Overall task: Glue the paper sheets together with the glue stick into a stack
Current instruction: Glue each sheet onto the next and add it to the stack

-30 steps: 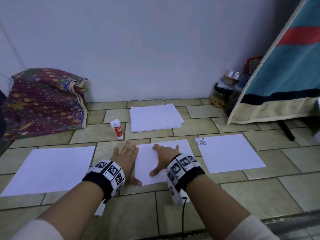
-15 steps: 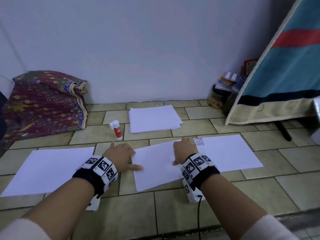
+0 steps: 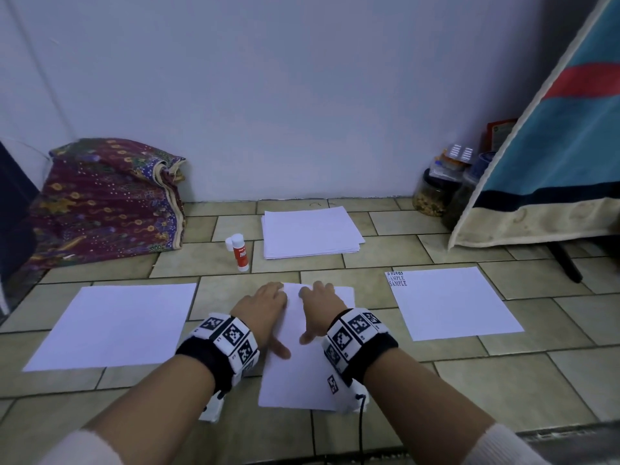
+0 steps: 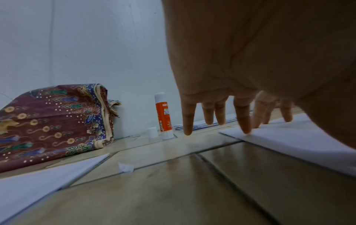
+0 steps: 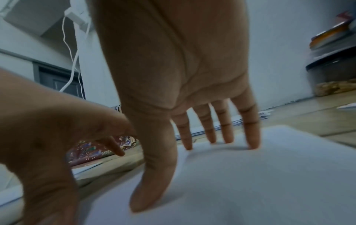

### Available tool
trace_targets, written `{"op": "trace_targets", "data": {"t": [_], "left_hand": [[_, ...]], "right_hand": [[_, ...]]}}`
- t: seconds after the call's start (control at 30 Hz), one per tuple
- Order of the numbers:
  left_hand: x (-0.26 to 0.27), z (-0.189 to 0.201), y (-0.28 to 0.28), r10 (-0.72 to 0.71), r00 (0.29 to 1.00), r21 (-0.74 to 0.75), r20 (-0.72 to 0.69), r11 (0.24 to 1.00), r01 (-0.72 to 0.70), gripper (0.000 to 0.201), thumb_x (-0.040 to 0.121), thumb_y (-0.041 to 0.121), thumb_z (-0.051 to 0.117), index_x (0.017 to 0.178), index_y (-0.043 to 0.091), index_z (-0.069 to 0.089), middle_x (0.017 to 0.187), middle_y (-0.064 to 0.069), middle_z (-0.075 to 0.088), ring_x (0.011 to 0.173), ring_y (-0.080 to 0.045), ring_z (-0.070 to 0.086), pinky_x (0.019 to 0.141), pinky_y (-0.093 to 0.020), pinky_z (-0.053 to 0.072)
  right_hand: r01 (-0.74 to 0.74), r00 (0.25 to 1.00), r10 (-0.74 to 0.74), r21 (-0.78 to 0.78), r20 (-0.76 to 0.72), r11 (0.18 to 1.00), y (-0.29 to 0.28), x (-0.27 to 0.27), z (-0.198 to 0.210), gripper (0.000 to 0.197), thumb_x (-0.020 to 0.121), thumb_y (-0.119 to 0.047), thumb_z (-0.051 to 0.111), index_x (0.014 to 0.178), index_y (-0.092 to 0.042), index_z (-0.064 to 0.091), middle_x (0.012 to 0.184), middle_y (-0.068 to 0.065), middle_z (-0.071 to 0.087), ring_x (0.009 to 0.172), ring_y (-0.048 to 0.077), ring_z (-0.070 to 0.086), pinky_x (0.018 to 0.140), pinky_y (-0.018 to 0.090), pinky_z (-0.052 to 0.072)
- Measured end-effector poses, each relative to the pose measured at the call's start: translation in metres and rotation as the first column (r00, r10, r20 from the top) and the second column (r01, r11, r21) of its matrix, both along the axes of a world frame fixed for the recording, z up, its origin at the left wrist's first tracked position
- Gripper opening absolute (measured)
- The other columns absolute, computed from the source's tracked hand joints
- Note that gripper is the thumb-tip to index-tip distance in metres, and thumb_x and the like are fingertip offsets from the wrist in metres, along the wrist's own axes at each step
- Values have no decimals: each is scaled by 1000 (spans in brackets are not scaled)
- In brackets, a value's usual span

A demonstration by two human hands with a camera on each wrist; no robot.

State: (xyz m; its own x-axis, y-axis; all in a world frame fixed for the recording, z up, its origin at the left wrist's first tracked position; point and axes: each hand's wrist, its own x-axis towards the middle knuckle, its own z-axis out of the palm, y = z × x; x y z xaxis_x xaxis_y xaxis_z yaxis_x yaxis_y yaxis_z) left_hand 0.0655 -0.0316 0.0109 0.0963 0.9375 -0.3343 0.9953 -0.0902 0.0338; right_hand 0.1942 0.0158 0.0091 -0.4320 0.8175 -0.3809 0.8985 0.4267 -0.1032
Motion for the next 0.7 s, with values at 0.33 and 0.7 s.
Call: {"op": "trace_targets", "data": {"t": [0.33,0.7], "left_hand": [[-10,-21,4,44,994,-141,-96,988,-57,135,66,74,66,152,6,-13,161,-6,-16,149,-18,-6,117,-49,14],[-10,2,8,38,994,-9,-103,999,-39,83,86,67,47,146,13,31,153,-7,27,138,-23,30,109,-46,28]], "right_hand": [[-100,993,96,-67,-67,993,13,13,4,89,78,-45,73,149,-20,25,147,2,42,134,23,40,115,45,23],[10,977,-51,189,208,982,13,19,7,57,88,-45,60,134,-15,42,137,10,38,131,29,28,97,43,35]]}}
